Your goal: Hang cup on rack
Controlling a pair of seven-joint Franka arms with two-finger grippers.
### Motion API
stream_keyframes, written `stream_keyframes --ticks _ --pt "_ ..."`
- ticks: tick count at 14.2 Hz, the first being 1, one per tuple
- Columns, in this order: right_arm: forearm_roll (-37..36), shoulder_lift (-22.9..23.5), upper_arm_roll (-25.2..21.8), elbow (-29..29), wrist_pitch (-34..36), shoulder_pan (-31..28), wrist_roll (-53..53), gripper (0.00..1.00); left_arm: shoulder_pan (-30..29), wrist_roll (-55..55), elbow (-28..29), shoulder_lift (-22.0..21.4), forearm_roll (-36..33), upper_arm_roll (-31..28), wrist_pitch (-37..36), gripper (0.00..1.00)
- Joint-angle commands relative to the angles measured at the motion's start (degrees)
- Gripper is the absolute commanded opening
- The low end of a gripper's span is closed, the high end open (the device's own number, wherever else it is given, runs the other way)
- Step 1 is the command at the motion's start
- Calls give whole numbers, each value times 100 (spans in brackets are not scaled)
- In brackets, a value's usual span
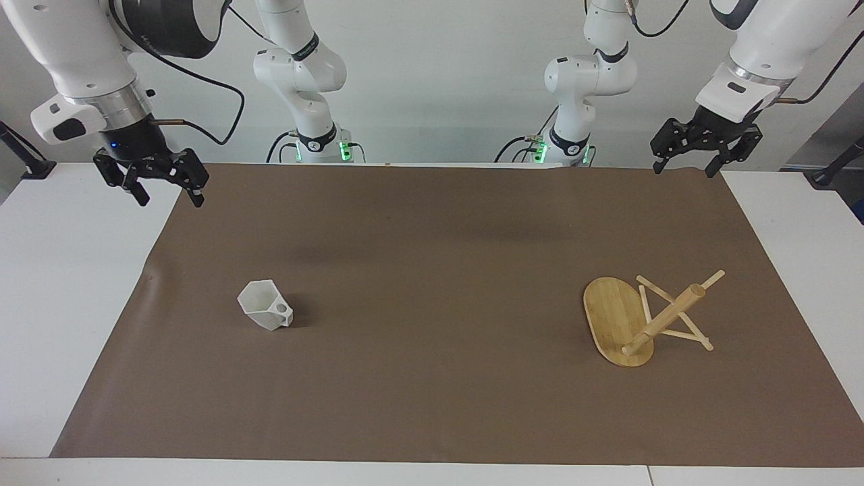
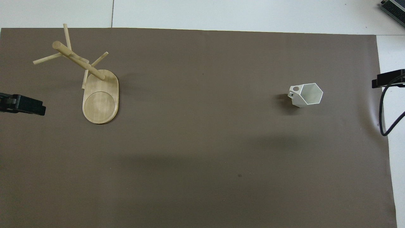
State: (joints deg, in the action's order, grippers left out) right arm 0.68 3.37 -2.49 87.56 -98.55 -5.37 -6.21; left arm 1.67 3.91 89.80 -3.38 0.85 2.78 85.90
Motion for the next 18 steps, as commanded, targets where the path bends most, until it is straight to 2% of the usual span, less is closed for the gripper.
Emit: stream_keyframes --ticks 1,4,6,8,10,12,18 --pt "-60 -249 29 445 -339 -26 -152 100 -35 75 327 -233 -59 38 164 100" --pt "28 -293 29 525 -331 -34 -135 100 -18 31 318 -233 -59 29 112 100" --pt "55 -259 29 804 -514 -26 -56 100 -26 22 318 -233 -59 29 59 100" --pt "55 -232 29 1445 -1338 -26 -38 100 -26 31 310 -233 -59 29 59 100" --pt "55 -5 38 1789 -1806 -17 -29 100 -61 31 310 -233 -59 20 68 100" --pt "55 311 38 1869 -2105 -8 -12 100 -88 40 310 -233 -59 20 59 100" --pt "46 725 170 2037 -2748 27 322 100 -53 31 310 -233 -59 29 59 100"
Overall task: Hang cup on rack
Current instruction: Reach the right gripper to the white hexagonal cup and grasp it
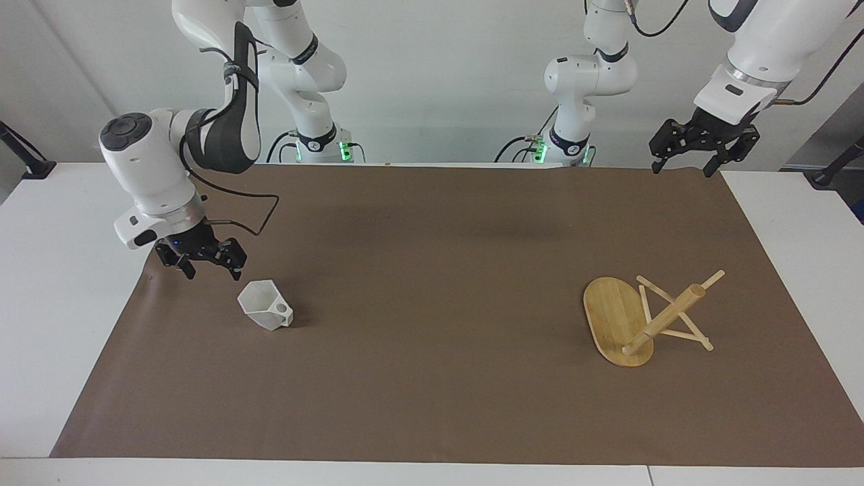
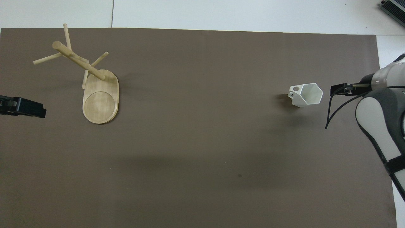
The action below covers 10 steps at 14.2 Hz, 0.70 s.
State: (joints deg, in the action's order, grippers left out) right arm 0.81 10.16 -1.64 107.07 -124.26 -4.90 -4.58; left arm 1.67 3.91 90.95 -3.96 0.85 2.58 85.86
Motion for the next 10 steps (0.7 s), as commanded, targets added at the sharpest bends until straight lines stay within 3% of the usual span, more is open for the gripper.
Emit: stream_keyframes --ticks 1,10 --pt "33 117 94 86 -256 -11 194 100 -35 31 204 -175 -59 49 63 100" --pt "33 478 120 323 -950 -2 431 100 -26 40 327 -254 -59 49 106 100"
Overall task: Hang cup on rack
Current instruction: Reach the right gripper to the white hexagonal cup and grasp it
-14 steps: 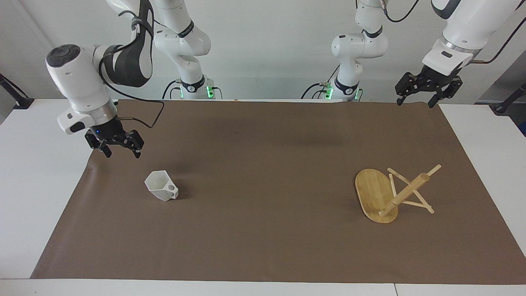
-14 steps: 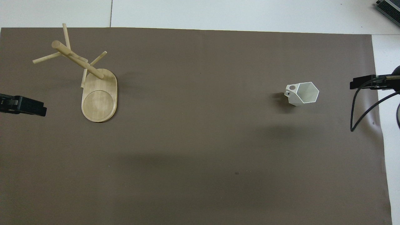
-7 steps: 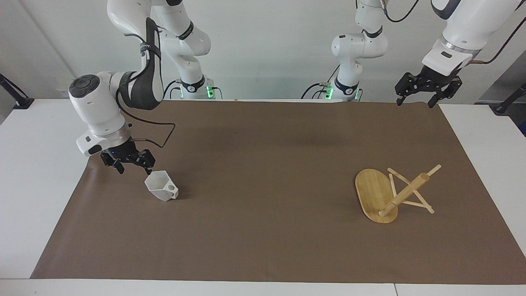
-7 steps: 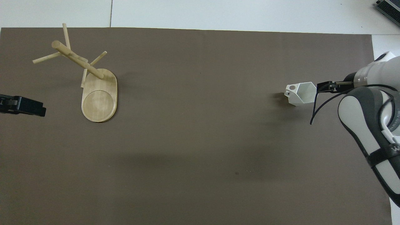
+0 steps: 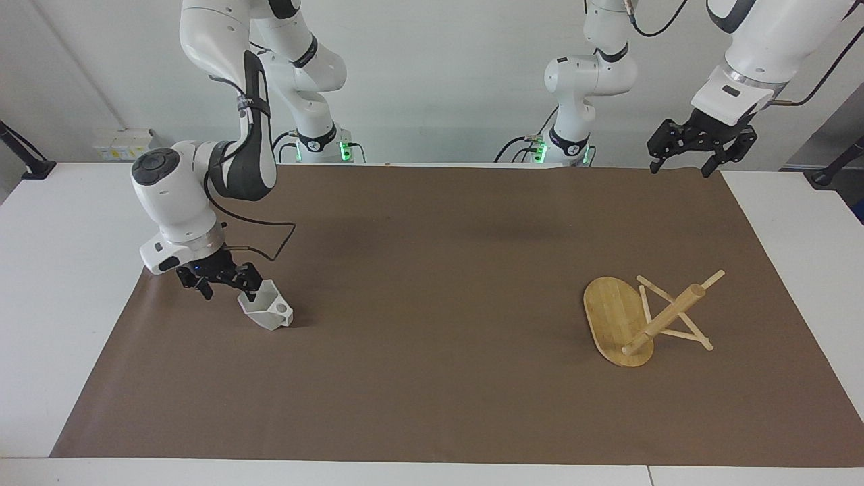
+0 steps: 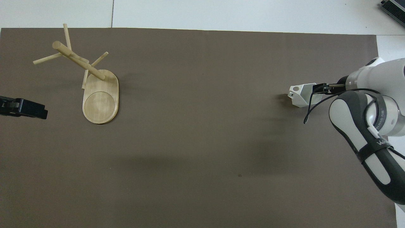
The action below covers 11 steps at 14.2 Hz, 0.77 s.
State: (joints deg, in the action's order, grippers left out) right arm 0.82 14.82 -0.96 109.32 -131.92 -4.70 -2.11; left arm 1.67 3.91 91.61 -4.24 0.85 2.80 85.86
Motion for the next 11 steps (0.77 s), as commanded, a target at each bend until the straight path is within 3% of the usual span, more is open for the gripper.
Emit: stream_keyframes --ticks 1,8,10,11 --pt "33 29 60 98 -185 -22 298 100 -26 40 296 -226 -59 28 115 100" --pt "33 179 139 90 -361 -22 1107 86 -9 23 331 -244 -59 37 107 100" --pt "33 187 139 90 -361 -22 1318 70 0 22 331 -261 -59 37 107 100" --pt "33 179 139 90 -352 -22 1240 54 0 14 331 -261 -59 37 98 100"
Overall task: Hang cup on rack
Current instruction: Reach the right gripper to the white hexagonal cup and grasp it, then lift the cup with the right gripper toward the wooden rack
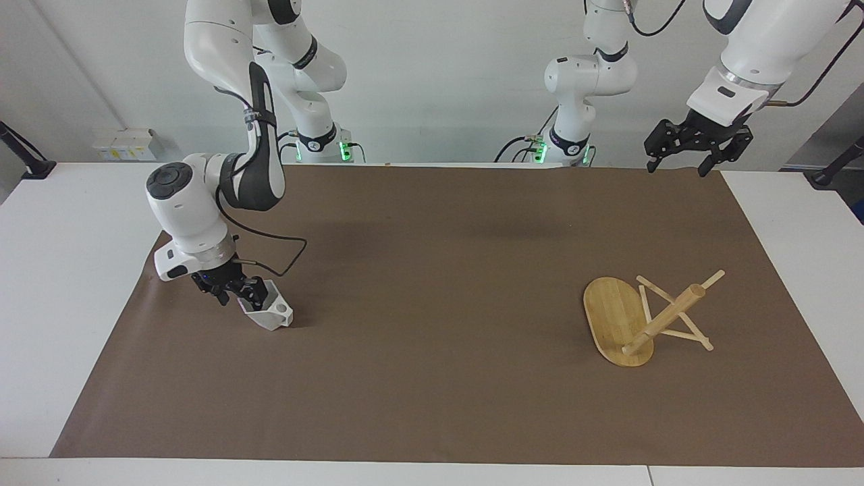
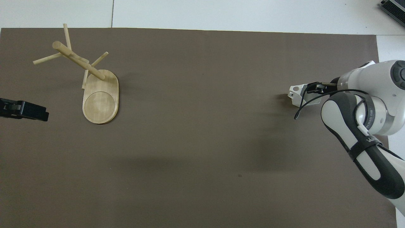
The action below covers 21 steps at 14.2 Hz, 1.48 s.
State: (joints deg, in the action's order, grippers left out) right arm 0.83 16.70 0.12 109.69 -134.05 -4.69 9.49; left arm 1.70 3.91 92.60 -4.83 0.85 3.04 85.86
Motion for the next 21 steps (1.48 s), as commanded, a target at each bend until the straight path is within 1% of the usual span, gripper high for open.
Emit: stream_keyframes --ticks 1,2,3,4,12,15,18,20,21 --pt "31 -9 32 53 -139 -23 80 34 -3 14 232 -202 -59 13 98 100" --pt "31 -9 40 53 -139 -23 88 16 -3 14 232 -202 -59 13 106 100" --pt "31 -9 66 53 -139 -23 114 3 -3 5 223 -202 -59 21 106 100" --pt "31 0 67 53 -139 -23 123 0 -3 5 223 -202 -59 30 98 100" --pt "31 -9 67 -52 -25 -32 132 0 -3 22 232 -202 -59 30 71 100" --pt "40 -26 75 -131 133 -32 124 0 -82 49 267 -220 -50 21 19 100" --pt "40 -88 338 -350 466 -32 132 0 -65 14 319 -246 -59 21 18 100" --pt "40 -141 628 -631 765 -32 123 0 -82 5 364 -281 -59 21 18 100" --pt "49 -150 847 -763 827 -32 123 0 -82 14 364 -290 -50 13 18 100"
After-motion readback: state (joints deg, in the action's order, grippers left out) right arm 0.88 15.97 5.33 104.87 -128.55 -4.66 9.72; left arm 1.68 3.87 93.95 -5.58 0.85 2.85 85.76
